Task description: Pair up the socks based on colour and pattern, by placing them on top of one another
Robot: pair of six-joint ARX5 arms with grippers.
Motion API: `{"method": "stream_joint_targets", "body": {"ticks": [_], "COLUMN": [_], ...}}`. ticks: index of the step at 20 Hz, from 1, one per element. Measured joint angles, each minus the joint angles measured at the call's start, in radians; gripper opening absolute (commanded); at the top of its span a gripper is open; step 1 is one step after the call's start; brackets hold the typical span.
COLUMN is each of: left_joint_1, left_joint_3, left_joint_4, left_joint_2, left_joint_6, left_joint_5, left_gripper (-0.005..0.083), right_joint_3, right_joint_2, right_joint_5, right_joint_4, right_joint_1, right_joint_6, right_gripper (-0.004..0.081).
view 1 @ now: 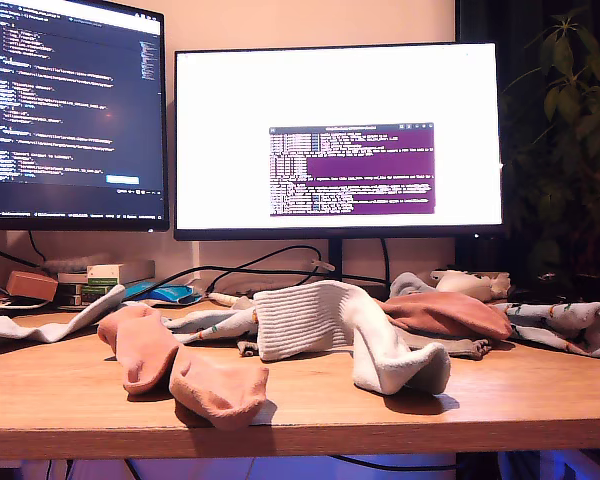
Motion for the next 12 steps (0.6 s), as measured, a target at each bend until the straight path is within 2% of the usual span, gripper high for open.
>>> {"method": "stream_joint_targets", "body": {"ticks": [2, 8, 10, 12], "left_joint_1": [0.000, 0.000, -0.001, -0.008], "left_joint_3": [0.000, 0.000, 0.000, -0.001], "left_joint_4": [0.002, 0.006, 0.037, 0.119], "left_joint_2": [0.000, 0.000, 0.000, 0.000], "left_joint_6": [0.000, 0.000, -0.026, -0.075], "left_joint_5": [0.035, 0.047, 0.099, 0.182], "left_gripper": [-0.0011, -0.0011, -0.0012, -0.0018], "right_joint_3": [0.000, 0.000, 0.000, 0.000], "right_joint_2": [0.000, 0.000, 0.000, 0.000], "right_joint_5": [0.000, 0.000, -0.032, -0.098], "right_joint_4": [-0.016, -0.018, -0.015, 0.001], "right_joint_1": [0.000, 0.000, 0.000, 0.000], "right_joint_6": [0.000, 0.000, 0.020, 0.073], "right_gripper": [-0.0012, -0.0012, -0.0012, -0.0012]}}
